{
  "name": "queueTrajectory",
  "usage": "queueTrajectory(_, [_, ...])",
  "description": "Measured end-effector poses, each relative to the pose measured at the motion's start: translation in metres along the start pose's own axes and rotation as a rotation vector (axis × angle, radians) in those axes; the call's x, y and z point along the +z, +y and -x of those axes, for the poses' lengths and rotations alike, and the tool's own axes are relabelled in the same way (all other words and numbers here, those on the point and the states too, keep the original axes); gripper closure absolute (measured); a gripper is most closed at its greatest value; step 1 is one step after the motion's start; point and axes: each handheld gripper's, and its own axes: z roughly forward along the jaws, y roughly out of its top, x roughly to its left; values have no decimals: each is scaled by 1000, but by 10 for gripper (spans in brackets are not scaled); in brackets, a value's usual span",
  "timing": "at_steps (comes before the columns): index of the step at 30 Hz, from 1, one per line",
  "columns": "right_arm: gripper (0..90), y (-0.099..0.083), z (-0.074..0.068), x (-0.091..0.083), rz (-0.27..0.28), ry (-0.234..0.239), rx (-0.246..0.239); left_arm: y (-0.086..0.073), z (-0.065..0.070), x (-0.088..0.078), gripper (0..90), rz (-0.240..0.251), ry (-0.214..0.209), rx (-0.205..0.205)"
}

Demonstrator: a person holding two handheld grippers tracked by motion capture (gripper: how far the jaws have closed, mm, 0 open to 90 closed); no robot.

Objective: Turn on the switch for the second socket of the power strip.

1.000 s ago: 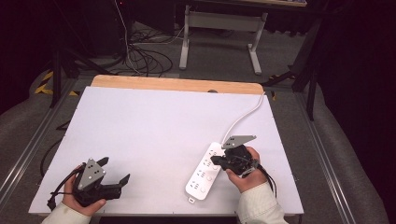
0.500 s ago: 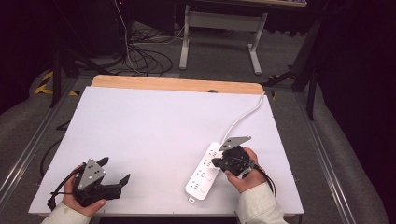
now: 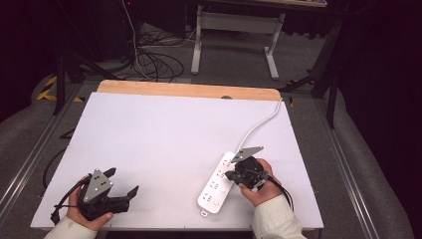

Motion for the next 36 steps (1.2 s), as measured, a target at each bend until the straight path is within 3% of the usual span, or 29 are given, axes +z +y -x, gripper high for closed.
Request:
queueTrajectory(14, [900,-1,-2,3,-14,-23,-9,0,0,0,110,-4,2,-2])
queueTrajectory(36, [900,-4,-3,4,7,-24,-7,0,0,0,110,-3,2,-1])
